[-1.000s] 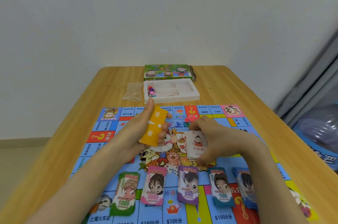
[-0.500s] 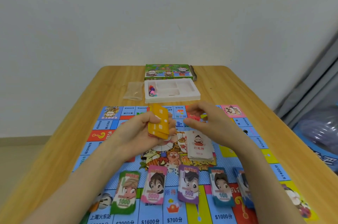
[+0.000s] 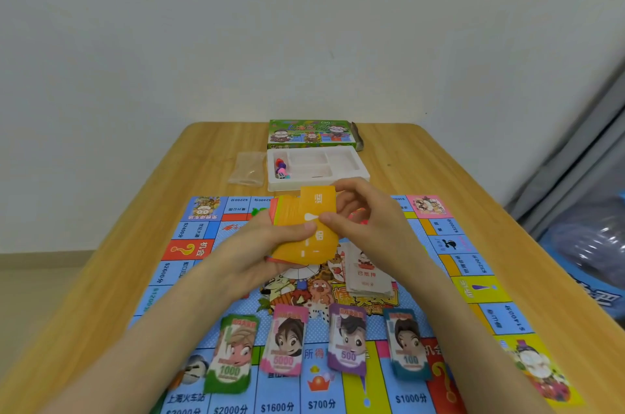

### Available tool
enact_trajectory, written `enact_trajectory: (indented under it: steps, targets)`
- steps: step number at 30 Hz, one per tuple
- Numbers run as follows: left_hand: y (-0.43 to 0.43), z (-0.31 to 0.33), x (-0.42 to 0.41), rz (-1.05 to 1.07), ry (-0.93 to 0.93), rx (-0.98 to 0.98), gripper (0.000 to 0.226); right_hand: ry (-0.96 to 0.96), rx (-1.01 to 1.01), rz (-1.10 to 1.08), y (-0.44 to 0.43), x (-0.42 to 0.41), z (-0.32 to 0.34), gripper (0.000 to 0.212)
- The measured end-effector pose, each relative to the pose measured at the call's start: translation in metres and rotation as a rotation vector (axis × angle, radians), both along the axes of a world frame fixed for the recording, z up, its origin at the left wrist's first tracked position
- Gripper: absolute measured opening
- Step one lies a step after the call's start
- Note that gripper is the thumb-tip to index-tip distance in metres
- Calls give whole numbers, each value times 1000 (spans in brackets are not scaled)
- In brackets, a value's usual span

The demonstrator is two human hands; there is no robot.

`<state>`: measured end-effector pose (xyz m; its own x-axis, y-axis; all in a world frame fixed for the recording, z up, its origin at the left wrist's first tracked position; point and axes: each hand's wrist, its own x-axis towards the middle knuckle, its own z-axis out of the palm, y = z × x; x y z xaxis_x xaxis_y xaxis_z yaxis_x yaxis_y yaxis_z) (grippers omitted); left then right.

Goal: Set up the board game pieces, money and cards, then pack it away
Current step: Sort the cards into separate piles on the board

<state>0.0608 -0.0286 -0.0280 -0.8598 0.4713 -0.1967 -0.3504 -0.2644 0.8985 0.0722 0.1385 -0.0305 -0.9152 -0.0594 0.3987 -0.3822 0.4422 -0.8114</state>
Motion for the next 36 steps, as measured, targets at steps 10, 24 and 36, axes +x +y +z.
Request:
enact_trajectory:
  steps: [10,24,36]
  targets:
    - [1,-3,-1,51,43,-49,34,275,152,-61,-5,1,-5,37]
    - [-1,-5,-4,56,11,-29,46,84,-294,-134,4,11,18,23]
    - [-4,-3,-6,109,-33,-39,47,-509,104,-333,91,38,23,22]
